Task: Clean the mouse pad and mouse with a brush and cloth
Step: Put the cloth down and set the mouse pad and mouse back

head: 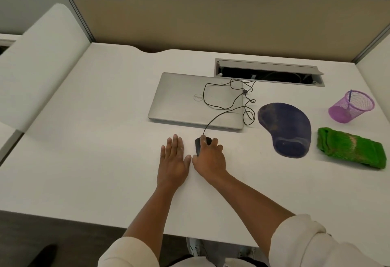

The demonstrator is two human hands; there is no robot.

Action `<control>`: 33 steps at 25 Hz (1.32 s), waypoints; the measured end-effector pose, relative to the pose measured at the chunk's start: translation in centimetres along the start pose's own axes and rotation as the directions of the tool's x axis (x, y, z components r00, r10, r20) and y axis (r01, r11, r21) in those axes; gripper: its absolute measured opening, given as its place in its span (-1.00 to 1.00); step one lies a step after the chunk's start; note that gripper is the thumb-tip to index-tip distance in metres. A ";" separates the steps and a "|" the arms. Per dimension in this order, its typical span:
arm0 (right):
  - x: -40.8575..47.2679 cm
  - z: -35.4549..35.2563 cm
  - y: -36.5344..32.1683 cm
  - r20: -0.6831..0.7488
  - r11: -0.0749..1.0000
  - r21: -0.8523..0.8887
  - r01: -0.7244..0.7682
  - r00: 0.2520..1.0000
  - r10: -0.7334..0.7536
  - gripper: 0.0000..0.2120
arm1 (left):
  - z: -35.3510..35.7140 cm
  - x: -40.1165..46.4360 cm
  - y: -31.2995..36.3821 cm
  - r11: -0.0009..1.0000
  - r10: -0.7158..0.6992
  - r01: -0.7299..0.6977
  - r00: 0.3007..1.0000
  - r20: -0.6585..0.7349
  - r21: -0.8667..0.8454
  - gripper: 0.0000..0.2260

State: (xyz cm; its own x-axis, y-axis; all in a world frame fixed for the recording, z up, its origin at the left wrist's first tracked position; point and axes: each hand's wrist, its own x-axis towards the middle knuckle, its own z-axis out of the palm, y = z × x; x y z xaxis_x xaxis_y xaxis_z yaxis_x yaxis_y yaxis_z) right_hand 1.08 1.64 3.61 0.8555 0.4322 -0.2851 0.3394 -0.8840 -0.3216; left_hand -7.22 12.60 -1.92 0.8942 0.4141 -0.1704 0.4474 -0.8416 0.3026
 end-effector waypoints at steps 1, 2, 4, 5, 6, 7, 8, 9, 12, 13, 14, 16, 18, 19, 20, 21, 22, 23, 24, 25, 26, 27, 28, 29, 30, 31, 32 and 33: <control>-0.1 -0.1 0.3 -0.009 1.000 -0.008 -0.003 1.000 0.003 -0.29 | 0.2 -0.1 0.0 1.000 -0.007 0.007 1.000 -0.011 0.003 -0.28; -0.2 -0.2 0.8 -0.016 1.000 -0.017 -0.004 1.000 0.004 -0.29 | 0.3 -0.1 0.0 1.000 -0.013 0.013 1.000 -0.022 0.006 -0.29; -0.4 -0.7 1.9 -0.023 1.000 -0.019 -0.014 1.000 0.013 -0.28 | 0.6 0.0 -0.2 1.000 -0.023 0.024 0.999 -0.043 0.010 -0.30; -0.5 -1.2 2.6 -0.029 1.000 -0.008 -0.026 0.999 0.026 -0.28 | 0.7 0.1 -0.3 1.000 -0.026 0.026 0.998 -0.052 0.004 -0.30; -0.5 -1.8 3.3 -0.046 0.999 0.010 -0.039 0.998 0.040 -0.28 | 0.8 0.2 -0.3 1.000 -0.025 0.025 0.998 -0.061 -0.002 -0.30; -0.4 -2.5 4.1 -0.068 0.998 0.028 -0.050 0.996 0.051 -0.29 | 1.0 0.2 -0.3 1.000 -0.024 0.024 0.998 -0.066 -0.007 -0.30; -0.3 -3.2 5.0 -0.092 0.997 0.048 -0.055 0.994 0.059 -0.30 | 1.0 0.2 -0.3 1.000 -0.024 0.024 0.997 -0.070 -0.005 -0.29; -0.2 -4.0 6.0 -0.121 0.996 0.063 -0.058 0.991 0.065 -0.32 | 1.1 0.2 -0.4 1.000 -0.027 0.027 0.997 -0.071 -0.001 -0.29; 0.6 -6.7 9.9 -0.227 0.996 0.072 -0.052 0.972 0.067 -0.36 | 1.1 0.3 0.1 0.998 -0.058 0.058 0.997 -0.057 0.005 -0.32; 1.0 -7.6 11.3 -0.261 0.996 0.072 -0.056 0.962 0.074 -0.37 | 1.0 0.4 0.3 0.998 -0.068 0.069 0.996 -0.058 0.010 -0.35; 1.6 -8.3 12.6 -0.285 0.995 0.075 -0.066 0.955 0.084 -0.37 | 1.0 0.4 0.5 0.997 -0.082 0.083 0.995 -0.061 0.009 -0.37; 2.6 -9.7 14.9 -0.299 0.994 0.074 -0.086 0.949 0.104 -0.35 | 0.9 0.5 0.8 0.994 -0.112 0.112 0.992 -0.056 0.003 -0.38; 3.6 -10.9 16.9 -0.308 0.991 0.069 -0.118 0.942 0.133 -0.34 | 0.9 0.4 0.8 0.993 -0.120 0.121 0.991 -0.049 0.005 -0.38; 4.1 -11.4 17.7 -0.314 0.988 0.073 -0.137 0.937 0.153 -0.34 | 1.0 0.4 0.8 0.993 -0.117 0.118 0.992 -0.049 0.003 -0.35; 4.6 -11.9 18.6 -0.319 0.985 0.076 -0.153 0.933 0.169 -0.35 | 1.0 0.4 0.8 0.994 -0.113 0.113 0.992 -0.051 0.000 -0.32; 5.2 -12.2 19.4 -0.322 0.984 0.077 -0.161 0.930 0.178 -0.36 | 1.1 0.4 0.7 0.994 -0.110 0.111 0.992 -0.056 -0.001 -0.30; 5.8 -12.5 20.3 -0.320 0.983 0.080 -0.168 0.929 0.185 -0.36 | 1.2 0.4 0.7 0.994 -0.109 0.109 0.992 -0.064 0.003 -0.30; 6.5 -12.6 21.1 -0.310 0.981 0.089 -0.174 0.931 0.193 -0.37 | 1.3 0.4 0.6 0.994 -0.110 0.110 0.991 -0.074 0.008 -0.30; 7.1 -12.7 21.8 -0.291 0.977 0.106 -0.185 0.934 0.208 -0.38 | 1.3 0.4 0.5 0.994 -0.110 0.111 0.991 -0.081 0.009 -0.30; 7.7 -12.7 22.5 -0.270 0.972 0.123 -0.199 0.936 0.226 -0.38 | 1.4 0.5 0.5 0.994 -0.107 0.108 0.990 -0.086 0.008 -0.30; 8.3 -12.8 23.2 -0.249 0.967 0.136 -0.216 0.937 0.244 -0.39 | 1.4 0.5 0.5 0.994 -0.104 0.105 0.991 -0.090 0.008 -0.30; 8.8 -12.9 23.8 -0.239 0.963 0.144 -0.227 0.937 0.257 -0.39 | 1.5 0.5 0.6 0.995 -0.101 0.102 0.990 -0.095 0.007 -0.30; 9.2 -12.9 24.3 -0.232 0.960 0.151 -0.237 0.935 0.268 -0.39 | 1.5 0.5 0.6 0.995 -0.101 0.102 0.990 -0.100 0.007 -0.30; 9.6 -12.9 24.8 -0.232 0.958 0.157 -0.241 0.934 0.273 -0.39 | 1.6 0.4 0.6 0.995 -0.102 0.103 0.989 -0.107 0.005 -0.31; 9.9 -12.9 25.0 -0.229 0.956 0.160 -0.245 0.933 0.278 -0.38 | 1.6 0.4 0.7 0.994 -0.104 0.105 0.988 -0.113 0.004 -0.31; 10.3 -12.8 25.3 -0.227 0.955 0.160 -0.248 0.933 0.280 -0.37 | 1.6 0.4 0.7 0.994 -0.105 0.106 0.987 -0.119 0.003 -0.31; 10.6 -12.6 25.5 -0.221 0.955 0.151 -0.255 0.933 0.284 -0.36 | 1.6 0.4 0.7 0.994 -0.104 0.105 0.987 -0.121 0.002 -0.31; 10.8 -12.3 25.8 -0.220 0.957 0.134 -0.259 0.933 0.284 -0.34 | 1.6 0.4 0.8 0.994 -0.104 0.105 0.987 -0.122 0.002 -0.31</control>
State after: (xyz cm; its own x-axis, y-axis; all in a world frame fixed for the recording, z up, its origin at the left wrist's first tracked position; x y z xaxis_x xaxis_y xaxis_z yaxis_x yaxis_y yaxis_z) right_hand 23.94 -18.66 3.36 0.9808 0.1135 -0.1584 0.0507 -0.9335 -0.3550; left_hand -6.55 11.55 -3.30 0.8381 0.5388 -0.0855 0.5391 -0.7938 0.2814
